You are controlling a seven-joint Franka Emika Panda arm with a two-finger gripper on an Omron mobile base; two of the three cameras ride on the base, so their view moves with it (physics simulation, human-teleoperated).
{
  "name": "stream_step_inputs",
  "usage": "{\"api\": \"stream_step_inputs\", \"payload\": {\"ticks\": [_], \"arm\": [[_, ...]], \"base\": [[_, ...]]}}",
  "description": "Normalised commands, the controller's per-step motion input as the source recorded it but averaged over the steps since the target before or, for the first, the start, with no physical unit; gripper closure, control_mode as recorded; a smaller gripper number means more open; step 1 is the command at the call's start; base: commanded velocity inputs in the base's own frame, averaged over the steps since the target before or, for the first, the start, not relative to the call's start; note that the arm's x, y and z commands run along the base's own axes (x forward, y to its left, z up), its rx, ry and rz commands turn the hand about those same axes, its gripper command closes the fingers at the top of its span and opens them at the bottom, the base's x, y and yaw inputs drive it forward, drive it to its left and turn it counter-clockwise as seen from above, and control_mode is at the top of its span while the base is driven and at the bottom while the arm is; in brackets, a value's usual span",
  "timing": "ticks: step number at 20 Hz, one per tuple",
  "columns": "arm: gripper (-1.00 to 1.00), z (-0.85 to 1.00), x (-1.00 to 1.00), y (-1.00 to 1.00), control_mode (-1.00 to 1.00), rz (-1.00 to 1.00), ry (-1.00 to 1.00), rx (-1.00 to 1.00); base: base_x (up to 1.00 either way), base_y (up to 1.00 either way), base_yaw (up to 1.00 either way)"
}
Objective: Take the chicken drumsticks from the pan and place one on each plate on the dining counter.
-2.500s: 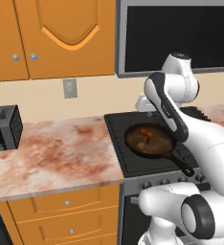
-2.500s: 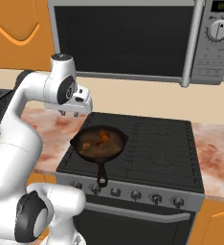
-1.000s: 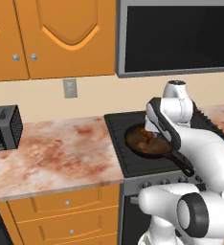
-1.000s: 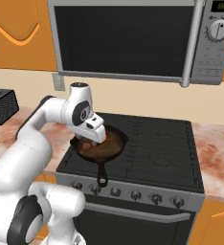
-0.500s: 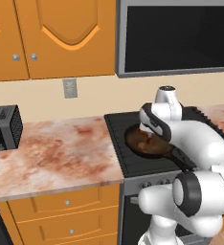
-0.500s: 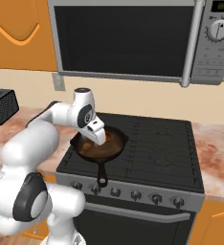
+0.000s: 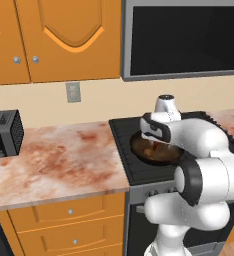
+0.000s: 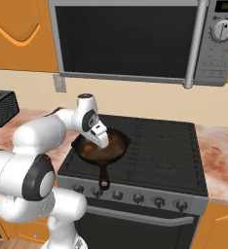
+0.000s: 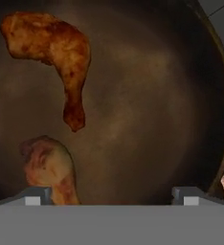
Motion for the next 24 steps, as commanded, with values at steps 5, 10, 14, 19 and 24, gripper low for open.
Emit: {"api": "stream_step_inputs", "payload": {"ticks": [5, 10, 14, 19, 24], "arm": [[-1.0, -0.21, 0.38, 0.0, -1.0, 0.0, 0.0, 0.0], [-1.0, -0.23, 0.28, 0.0, -1.0, 0.0, 0.0, 0.0], [-1.0, -0.26, 0.21, 0.0, -1.0, 0.0, 0.0, 0.0], [-1.0, -0.22, 0.26, -0.03, -1.0, 0.0, 0.0, 0.0], [-1.0, -0.2, 0.24, -0.04, -1.0, 0.0, 0.0, 0.0]], "base": [[0.0, 0.0, 0.0], [0.0, 0.0, 0.0], [0.0, 0.0, 0.0], [0.0, 0.0, 0.0], [0.0, 0.0, 0.0]]}}
